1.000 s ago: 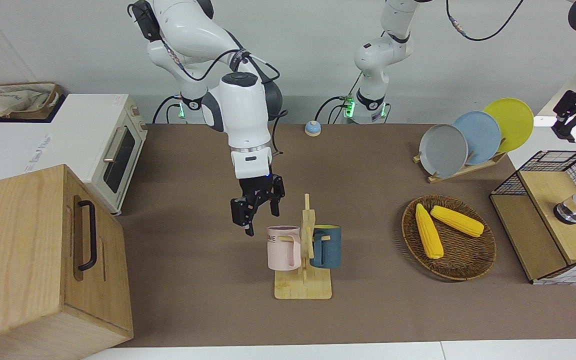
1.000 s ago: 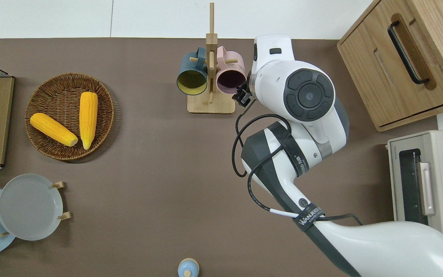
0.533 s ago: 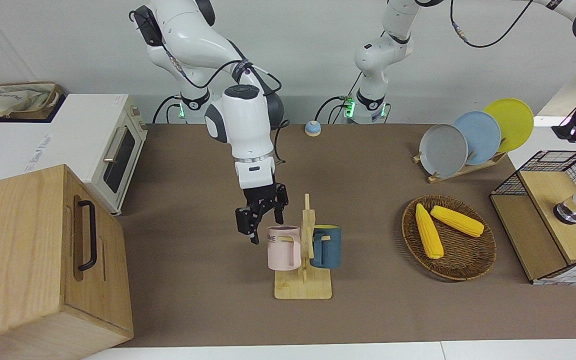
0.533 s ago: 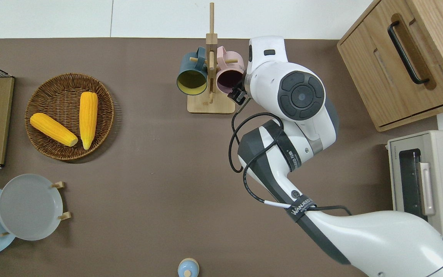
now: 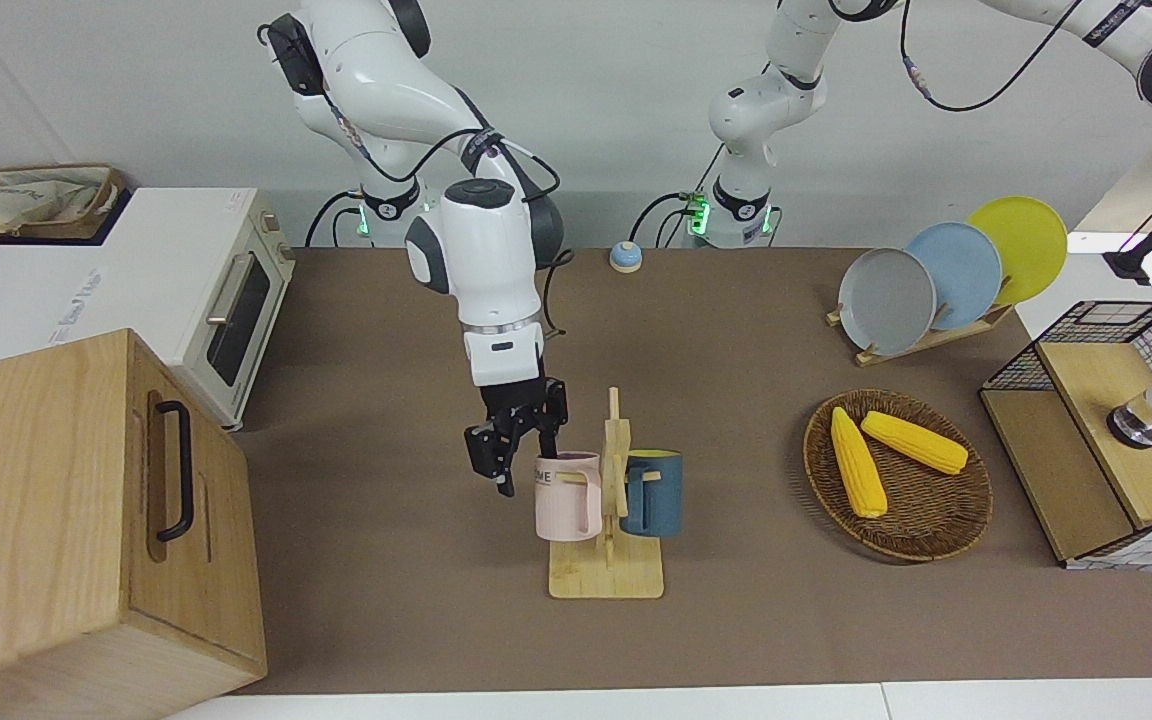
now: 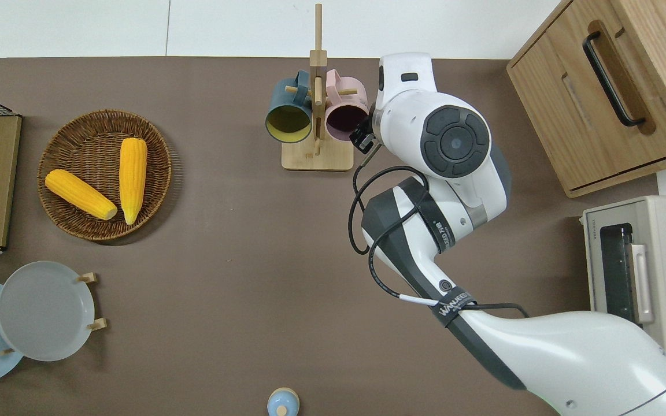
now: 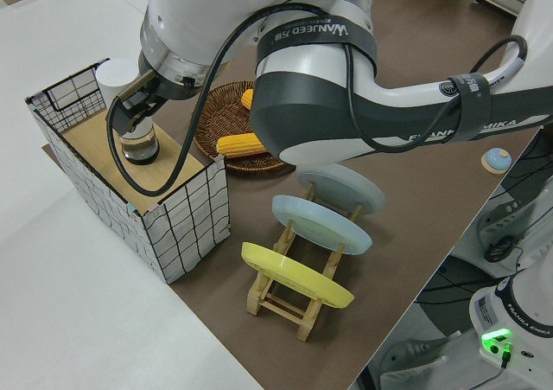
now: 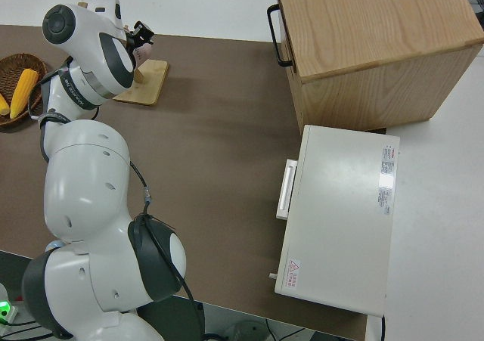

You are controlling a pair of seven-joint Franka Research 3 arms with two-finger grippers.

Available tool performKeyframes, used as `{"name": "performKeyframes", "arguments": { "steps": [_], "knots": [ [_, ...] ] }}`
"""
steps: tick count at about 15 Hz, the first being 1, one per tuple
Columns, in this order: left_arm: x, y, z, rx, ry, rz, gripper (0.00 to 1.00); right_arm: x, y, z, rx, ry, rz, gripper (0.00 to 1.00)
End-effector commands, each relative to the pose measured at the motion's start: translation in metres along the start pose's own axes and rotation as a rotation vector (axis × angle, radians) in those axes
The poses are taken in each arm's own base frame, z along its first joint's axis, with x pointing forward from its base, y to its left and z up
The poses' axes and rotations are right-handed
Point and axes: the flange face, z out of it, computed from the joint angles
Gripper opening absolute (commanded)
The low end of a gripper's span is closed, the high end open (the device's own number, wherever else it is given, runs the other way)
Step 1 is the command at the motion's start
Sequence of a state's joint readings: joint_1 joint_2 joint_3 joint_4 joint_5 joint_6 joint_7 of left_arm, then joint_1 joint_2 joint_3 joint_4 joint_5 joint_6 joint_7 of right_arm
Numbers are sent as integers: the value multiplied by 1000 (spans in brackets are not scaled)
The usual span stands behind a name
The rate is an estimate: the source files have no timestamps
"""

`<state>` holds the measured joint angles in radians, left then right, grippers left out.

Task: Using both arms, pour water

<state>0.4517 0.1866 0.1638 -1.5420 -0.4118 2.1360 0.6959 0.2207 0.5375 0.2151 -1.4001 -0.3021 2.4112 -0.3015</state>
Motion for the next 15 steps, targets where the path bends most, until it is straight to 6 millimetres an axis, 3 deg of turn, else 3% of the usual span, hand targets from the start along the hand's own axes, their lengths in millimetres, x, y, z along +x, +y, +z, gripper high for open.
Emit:
{"name": "performKeyframes", "arguments": {
  "steps": [1,5,9,15],
  "knots": [
    [-1,1,16,-10,17,34,991,5,-1,4,-26,8,-9,613],
    [-8,-4,29,13,36,62,991,7,-5,4,-40,-2,1,600],
    [-5,-6,56,-7,112,38,991,5,-2,5,-48,-7,5,600],
    [5,8,86,2,170,39,991,13,-9,-4,-64,-7,25,515]
  ]
}}
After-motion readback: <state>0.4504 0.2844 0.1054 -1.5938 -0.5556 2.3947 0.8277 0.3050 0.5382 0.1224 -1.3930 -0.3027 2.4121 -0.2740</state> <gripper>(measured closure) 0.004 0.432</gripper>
